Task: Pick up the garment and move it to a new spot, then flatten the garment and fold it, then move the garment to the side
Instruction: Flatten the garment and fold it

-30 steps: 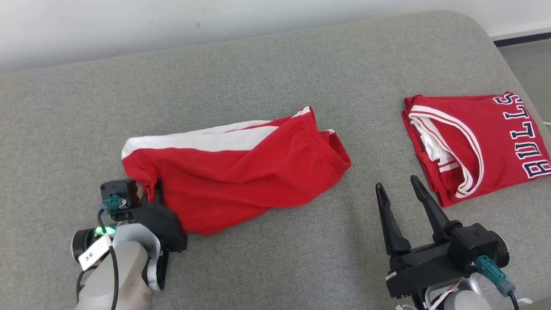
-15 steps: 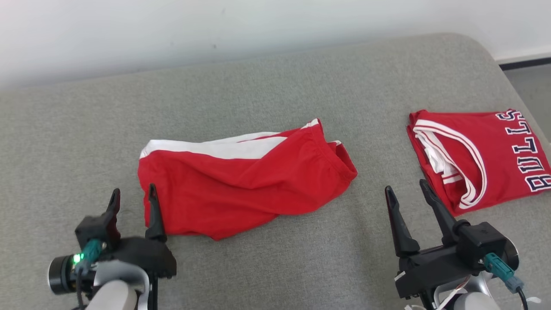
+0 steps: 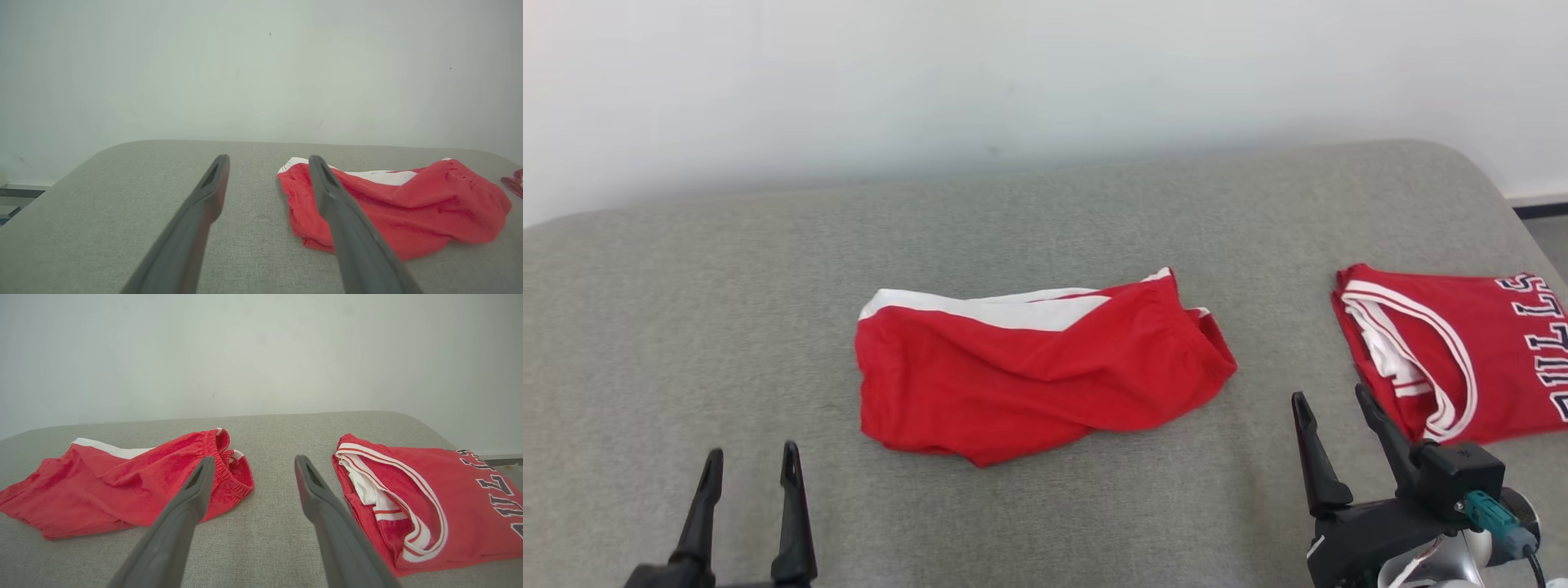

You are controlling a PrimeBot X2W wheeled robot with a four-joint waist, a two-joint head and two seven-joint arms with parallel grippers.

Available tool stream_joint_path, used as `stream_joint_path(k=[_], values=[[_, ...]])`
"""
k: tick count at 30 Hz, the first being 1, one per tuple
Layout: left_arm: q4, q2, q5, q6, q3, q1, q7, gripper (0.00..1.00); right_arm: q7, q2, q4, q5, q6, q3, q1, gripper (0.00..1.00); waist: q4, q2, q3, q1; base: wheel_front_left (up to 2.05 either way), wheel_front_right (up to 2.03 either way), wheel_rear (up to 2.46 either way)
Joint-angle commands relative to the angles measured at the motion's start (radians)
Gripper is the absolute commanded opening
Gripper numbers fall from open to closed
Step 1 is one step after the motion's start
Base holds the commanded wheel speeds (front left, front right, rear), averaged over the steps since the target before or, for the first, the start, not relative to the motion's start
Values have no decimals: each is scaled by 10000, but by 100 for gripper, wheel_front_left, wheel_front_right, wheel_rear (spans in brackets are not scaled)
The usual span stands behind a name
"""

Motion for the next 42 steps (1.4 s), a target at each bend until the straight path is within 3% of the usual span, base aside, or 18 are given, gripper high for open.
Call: stream_joint_path(k=[1,8,9,10,15,20,24,33,42], values=[[-126,-140,127,-195,173,358,-14,100,203,-69,114,174,-27,11,-4,100,336,0,-226,1,0,0,0],[-239,-593,566,-777,620,1062,-14,100,1884,-395,607,860,-27,308,-926,100,592,0,-242,1,0,0,0],[-288,-715,606,-945,750,1093,-14,100,2649,-357,812,1013,-27,196,-1458,100,670,0,-166,1,0,0,0],[-288,-715,606,-945,750,1093,-14,100,2649,-357,812,1013,-27,196,-1458,100,670,0,-166,1,0,0,0],[-239,-1029,805,-1205,830,1015,-14,100,4844,-253,1524,1171,-27,-274,-3075,100,930,0,107,1,0,0,0],[-90,-1223,907,-1457,734,652,-15,100,6782,-71,2508,711,-25,-853,-4519,100,1271,0,418,1,0,0,0],[-49,-1324,924,-1579,636,427,-15,100,7644,115,3163,-9,-25,-1295,-5295,100,1542,0,713,1,0,0,0],[33,-1383,892,-1644,548,135,-15,100,7584,391,4136,-1277,-25,-2155,-6078,100,1854,0,1247,1,0,0,0],[43,-1393,707,-1517,346,-132,-15,100,6973,418,4611,-1085,-25,-2057,-6297,100,1820,0,1369,1,0,0,0]])
